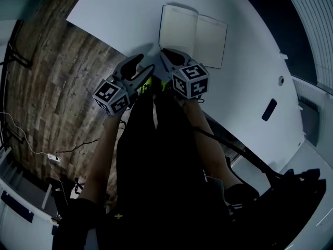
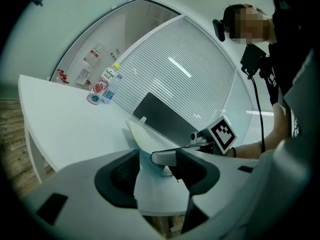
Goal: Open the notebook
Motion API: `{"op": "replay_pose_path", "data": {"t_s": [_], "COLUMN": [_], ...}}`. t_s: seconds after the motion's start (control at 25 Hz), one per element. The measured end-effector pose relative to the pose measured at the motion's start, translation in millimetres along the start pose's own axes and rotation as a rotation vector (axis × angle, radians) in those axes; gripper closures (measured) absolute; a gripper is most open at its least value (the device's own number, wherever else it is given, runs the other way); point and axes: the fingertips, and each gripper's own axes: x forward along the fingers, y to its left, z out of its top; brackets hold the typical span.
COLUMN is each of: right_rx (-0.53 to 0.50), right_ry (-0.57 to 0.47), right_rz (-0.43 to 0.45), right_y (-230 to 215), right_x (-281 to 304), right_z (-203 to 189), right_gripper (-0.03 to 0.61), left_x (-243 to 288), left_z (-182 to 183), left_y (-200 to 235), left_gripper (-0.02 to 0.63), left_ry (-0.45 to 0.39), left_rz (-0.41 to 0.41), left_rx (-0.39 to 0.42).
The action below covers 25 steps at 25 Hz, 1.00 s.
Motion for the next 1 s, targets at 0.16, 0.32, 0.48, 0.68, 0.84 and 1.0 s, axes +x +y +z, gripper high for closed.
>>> {"op": "replay_pose_path", "data": {"t_s": [0.16, 0.32, 0.48, 0.68, 0.84, 1.0], "right_rx": [0.014, 0.029, 0.02, 0.024, 0.015, 0.03], "right_ry": [0.024, 0.034, 0.058, 0.095, 0.099, 0.122], "right_rz": [0.012, 0.017, 0.016, 0.032, 0.046, 0.057], "right_y": [-3.3, -2.0, 0.2, -2.6, 3.4, 4.1], "right_x": [12.4, 10.5, 11.3, 34.3, 35.4, 37.2], "right_z": [-8.8, -14.2, -20.5, -32.2, -31.9, -33.9], "right_gripper": [0.569, 0.565, 0.554, 0.536, 0.522, 0.508], "left_x": [0.4, -1.9, -5.2, -3.4, -4.8, -3.5], "left_z": [-2.1, -1.3, -3.5, -9.1, -7.8, -6.9], "left_y": [9.8, 4.4, 2.3, 20.4, 22.3, 23.3], "left_gripper": [0.405, 0.405, 0.405, 0.405, 0.405, 0.406], "left_ry": [0.011, 0.014, 0.022, 0.024, 0.022, 0.019], "left_rz": [0.005, 0.004, 0.009, 0.014, 0.013, 0.011], "left_rx": [-0.005, -0.007, -0.012, -0.028, -0.03, -0.034]}}
